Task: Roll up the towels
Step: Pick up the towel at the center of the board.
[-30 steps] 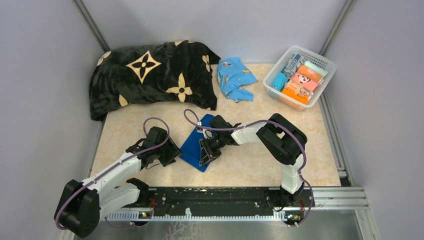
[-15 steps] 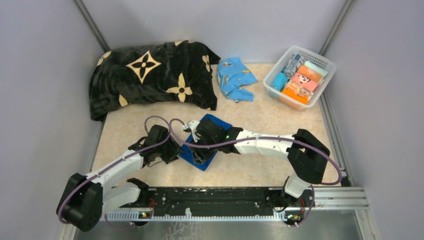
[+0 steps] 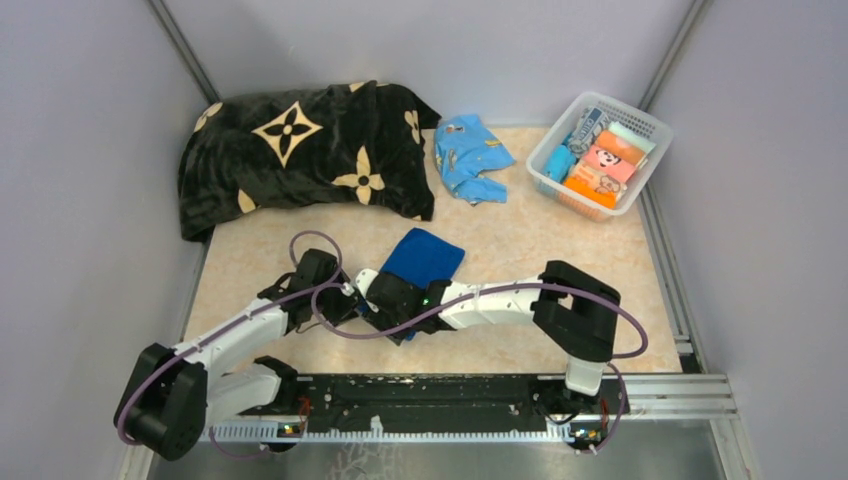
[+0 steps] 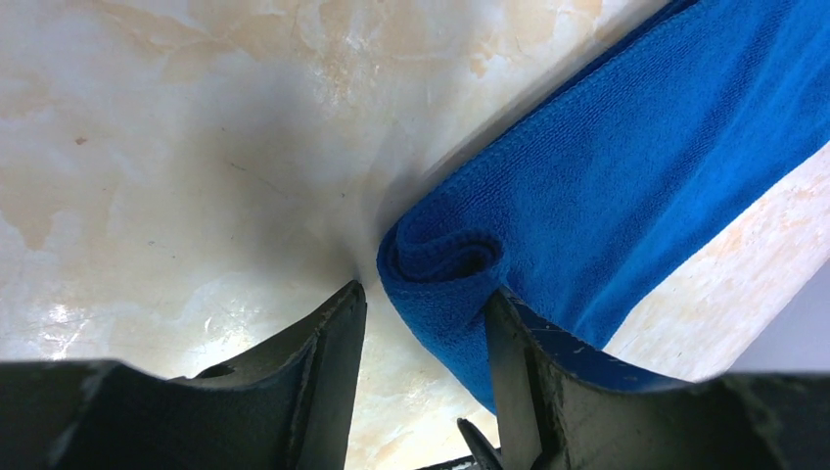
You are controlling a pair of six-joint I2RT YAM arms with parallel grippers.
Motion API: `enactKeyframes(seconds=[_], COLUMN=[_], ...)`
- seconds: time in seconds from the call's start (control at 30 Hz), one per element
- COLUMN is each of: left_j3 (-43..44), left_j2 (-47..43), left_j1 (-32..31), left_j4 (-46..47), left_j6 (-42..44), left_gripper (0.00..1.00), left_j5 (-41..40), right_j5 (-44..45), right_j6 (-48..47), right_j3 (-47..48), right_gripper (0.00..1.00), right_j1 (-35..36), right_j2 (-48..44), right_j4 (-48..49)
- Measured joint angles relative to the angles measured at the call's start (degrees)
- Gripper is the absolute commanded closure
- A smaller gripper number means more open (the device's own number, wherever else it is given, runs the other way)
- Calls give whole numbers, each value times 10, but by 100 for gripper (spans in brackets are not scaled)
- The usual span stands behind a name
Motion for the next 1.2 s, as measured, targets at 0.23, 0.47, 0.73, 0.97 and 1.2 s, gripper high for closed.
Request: enactKeyframes(seconds=[0.23,0.47,0.73,0.97,1.2], left_j3=[7,25,42,42,42], left_j2=[15,45,84,87,87], left_j1=[0,0,0,1,1], left_j4=[7,13,36,39,39], left_j6=[2,8,15,17,17], left_gripper=[45,46,51,52,52], left_j5=[1,1,15,17,17], right_j5=[63,114,141,111,98], right_j6=[-3,-1,4,13,32], right_j3=[-1,-20,-20,-20,-8], right_gripper=[54,56,52,51,59], right_j1=[16,35,52,53,48], right_j2=[1,12,13,-28,-88], right_j4=[-8,-16,-15,-43,-32])
